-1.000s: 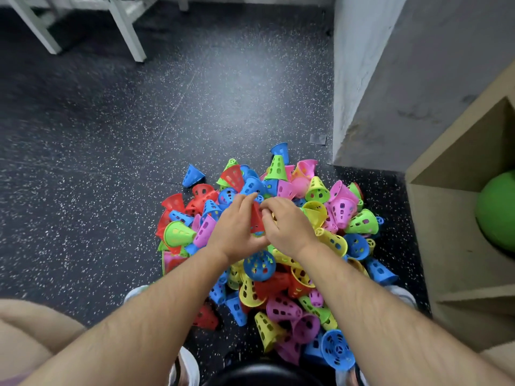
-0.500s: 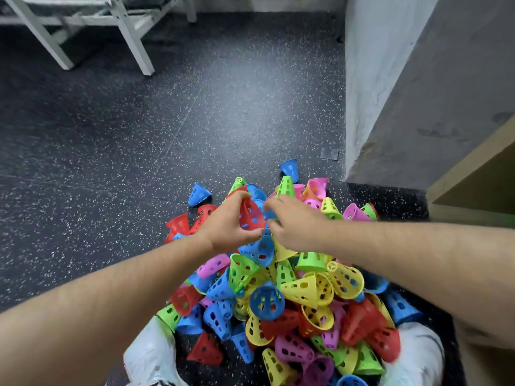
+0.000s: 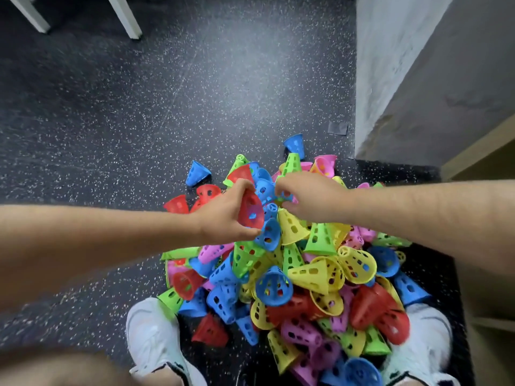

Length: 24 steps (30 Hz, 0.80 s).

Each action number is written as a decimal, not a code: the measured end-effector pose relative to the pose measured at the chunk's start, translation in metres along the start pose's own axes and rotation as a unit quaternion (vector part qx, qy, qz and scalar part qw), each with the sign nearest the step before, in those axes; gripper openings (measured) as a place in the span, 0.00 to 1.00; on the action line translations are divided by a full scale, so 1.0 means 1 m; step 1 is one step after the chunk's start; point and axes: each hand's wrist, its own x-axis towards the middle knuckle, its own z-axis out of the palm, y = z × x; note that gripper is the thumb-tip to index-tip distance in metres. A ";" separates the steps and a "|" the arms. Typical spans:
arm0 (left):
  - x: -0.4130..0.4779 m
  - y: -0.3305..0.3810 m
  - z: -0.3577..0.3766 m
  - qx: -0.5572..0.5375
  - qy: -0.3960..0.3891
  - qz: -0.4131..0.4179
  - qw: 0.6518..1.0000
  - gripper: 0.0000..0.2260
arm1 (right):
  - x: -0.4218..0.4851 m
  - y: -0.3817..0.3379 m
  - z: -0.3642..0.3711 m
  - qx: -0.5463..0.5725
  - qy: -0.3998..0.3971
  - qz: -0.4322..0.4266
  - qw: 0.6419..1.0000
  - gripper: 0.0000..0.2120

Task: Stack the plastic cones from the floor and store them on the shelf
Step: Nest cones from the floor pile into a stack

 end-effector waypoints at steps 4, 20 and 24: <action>-0.019 -0.009 0.000 -0.004 0.023 -0.017 1.000 0.40 | 0.012 -0.015 0.017 0.000 -0.008 -0.033 0.999 0.08; -0.043 -0.030 0.003 -0.101 0.033 -0.068 0.992 0.35 | 0.018 -0.022 0.024 0.026 0.017 -0.134 0.991 0.11; -0.037 -0.025 -0.006 -0.144 0.082 -0.076 0.983 0.33 | 0.009 -0.012 0.008 0.164 0.141 -0.011 0.976 0.09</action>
